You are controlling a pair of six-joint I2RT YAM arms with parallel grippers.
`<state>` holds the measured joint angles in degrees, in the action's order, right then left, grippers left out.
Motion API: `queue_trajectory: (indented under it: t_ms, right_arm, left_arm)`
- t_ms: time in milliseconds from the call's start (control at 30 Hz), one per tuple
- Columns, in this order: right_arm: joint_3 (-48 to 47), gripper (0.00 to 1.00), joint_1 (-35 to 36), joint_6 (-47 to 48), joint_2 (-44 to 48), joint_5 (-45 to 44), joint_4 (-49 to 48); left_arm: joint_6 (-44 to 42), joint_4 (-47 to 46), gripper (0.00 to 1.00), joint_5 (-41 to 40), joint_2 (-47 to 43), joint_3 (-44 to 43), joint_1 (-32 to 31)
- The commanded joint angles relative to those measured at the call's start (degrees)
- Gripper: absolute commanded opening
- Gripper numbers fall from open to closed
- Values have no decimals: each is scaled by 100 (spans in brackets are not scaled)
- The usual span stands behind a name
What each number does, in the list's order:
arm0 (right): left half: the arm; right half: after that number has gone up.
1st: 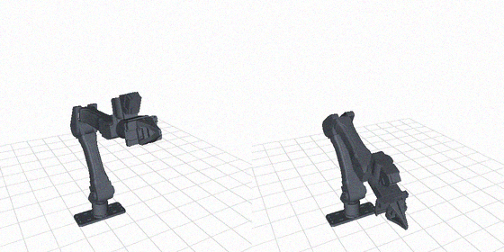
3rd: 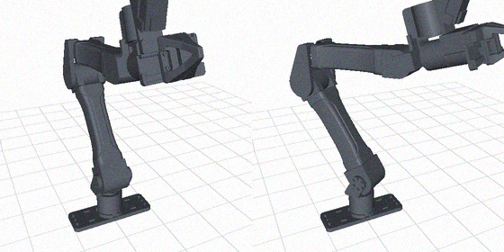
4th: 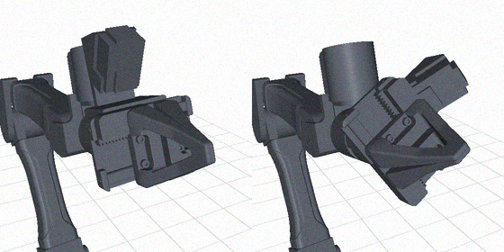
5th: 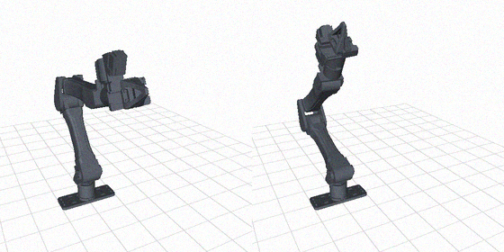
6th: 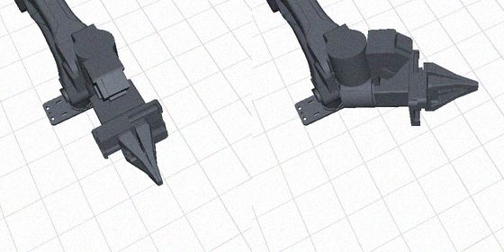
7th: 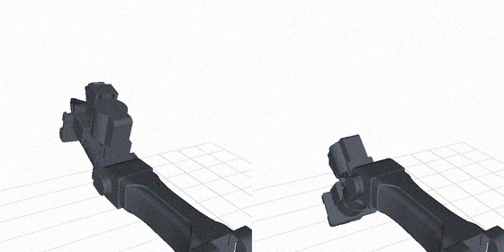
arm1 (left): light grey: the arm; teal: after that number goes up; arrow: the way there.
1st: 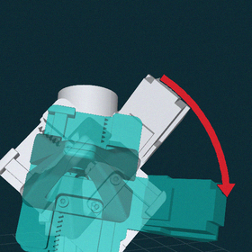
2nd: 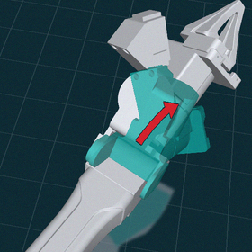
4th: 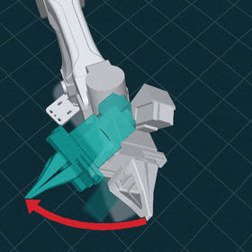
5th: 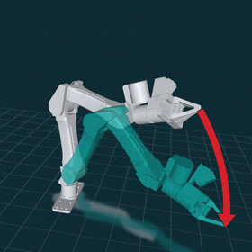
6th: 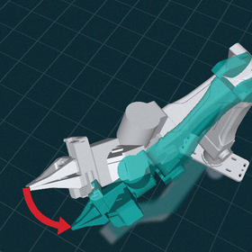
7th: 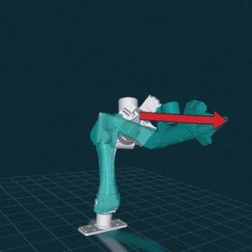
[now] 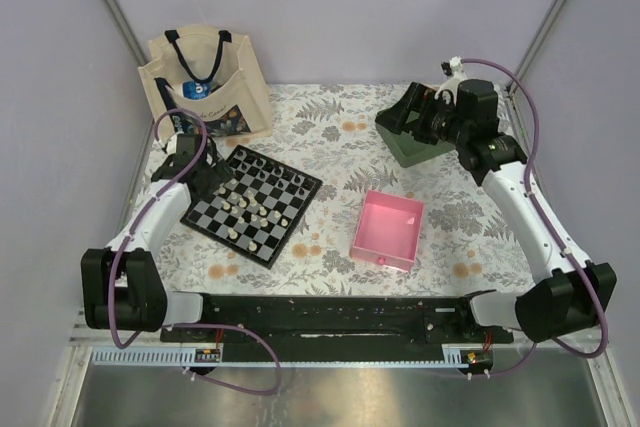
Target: Set up the chess pieces on the board
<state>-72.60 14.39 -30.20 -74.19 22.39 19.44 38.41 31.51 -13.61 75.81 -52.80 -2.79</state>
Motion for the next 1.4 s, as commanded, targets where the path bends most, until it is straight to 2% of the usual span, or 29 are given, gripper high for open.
queue_trajectory:
  t_ms: [0, 100, 167, 200, 267, 467, 700, 1000, 1367]
  right_arm:
    - [-649, 99, -59, -40, -341, 266, -319]
    - [-1080, 99, -51, -73, -482, -58, 94]
    - [-767, 99, -51, -328, -325, -147, -9]
    - [-547, 95, -51, -364, -202, -156, -193]
    - [-413, 94, -51, -198, -78, -235, -144]
    - [-774, 94, -42, 383, -139, -533, 560]
    - [-510, 96, -42, 436, 63, -552, 447]
    - [-246, 96, -33, 383, 238, -534, 288]
    - [-105, 97, -42, 418, 291, -596, 218]
  left_arm:
    - [-123, -452, 99, 261, -163, 59, -20]
    - [-141, -479, 99, 289, -207, 59, -20]
    - [-106, -505, 97, 323, -251, 129, -20]
    - [-71, -523, 96, 332, -260, 181, -20]
    - [69, -593, 92, 341, -304, 322, -20]
    - [359, -751, 84, 323, -146, 560, -20]
    - [290, -734, 77, 262, 127, 393, -20]
    - [325, -611, 75, 130, 101, 384, -20]
    - [465, -593, 57, 51, 373, 340, -11]
